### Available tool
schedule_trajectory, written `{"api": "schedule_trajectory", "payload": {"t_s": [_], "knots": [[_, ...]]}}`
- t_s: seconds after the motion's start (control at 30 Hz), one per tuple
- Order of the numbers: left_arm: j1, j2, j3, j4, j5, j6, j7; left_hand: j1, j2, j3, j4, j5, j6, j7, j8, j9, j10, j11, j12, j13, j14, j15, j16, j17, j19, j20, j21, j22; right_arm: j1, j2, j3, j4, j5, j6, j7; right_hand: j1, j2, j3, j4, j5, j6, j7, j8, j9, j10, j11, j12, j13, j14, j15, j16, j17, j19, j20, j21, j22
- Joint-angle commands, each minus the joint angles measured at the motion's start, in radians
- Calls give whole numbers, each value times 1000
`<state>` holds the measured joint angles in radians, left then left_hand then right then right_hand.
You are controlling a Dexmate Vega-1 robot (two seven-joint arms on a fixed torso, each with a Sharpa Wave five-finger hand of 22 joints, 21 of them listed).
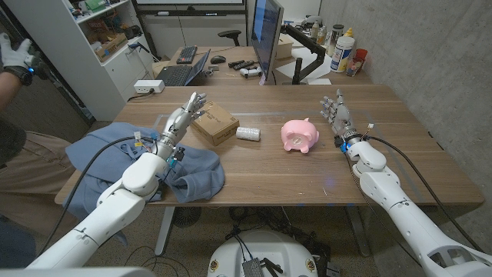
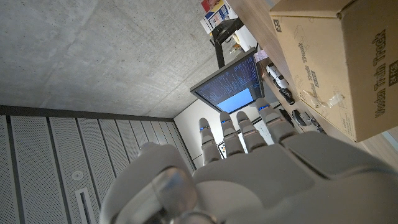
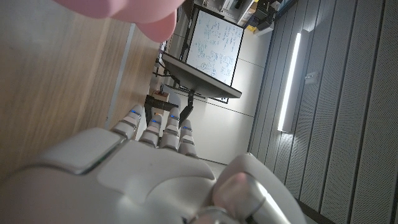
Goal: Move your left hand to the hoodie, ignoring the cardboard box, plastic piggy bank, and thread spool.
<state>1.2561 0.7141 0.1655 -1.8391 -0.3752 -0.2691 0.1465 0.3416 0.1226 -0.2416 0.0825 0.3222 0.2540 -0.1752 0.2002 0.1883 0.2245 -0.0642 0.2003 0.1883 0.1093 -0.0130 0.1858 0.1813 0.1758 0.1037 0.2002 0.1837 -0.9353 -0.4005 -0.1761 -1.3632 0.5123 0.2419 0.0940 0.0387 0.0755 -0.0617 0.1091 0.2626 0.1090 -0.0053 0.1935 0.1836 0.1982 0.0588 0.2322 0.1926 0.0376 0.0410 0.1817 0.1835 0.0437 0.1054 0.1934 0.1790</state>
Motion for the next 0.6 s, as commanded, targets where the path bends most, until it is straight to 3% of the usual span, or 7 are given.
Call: {"api": "schedule_trajectory", "payload": {"t_s": [0.03,0.6], "knots": [[55,-4,-43,-46,25,1,14,10,-2,-5,2,-1,11,4,3,2,4,3,5,4,-6,0,1,3,-3,4,2,4,7,10,-5,21,-3,6,4,2,31,1,4,1,9,1,0,3,8,1,6,3,-4,8,6,2,-2,9,6,4],[175,18,-135,-187,184,109,64,11,-1,-4,1,-2,13,3,3,2,5,0,5,4,-23,-1,-3,3,-11,-1,0,4,5,13,1,25,0,2,1,2,31,2,4,1,10,2,0,3,8,1,6,3,-5,8,5,2,-2,7,6,4]]}}
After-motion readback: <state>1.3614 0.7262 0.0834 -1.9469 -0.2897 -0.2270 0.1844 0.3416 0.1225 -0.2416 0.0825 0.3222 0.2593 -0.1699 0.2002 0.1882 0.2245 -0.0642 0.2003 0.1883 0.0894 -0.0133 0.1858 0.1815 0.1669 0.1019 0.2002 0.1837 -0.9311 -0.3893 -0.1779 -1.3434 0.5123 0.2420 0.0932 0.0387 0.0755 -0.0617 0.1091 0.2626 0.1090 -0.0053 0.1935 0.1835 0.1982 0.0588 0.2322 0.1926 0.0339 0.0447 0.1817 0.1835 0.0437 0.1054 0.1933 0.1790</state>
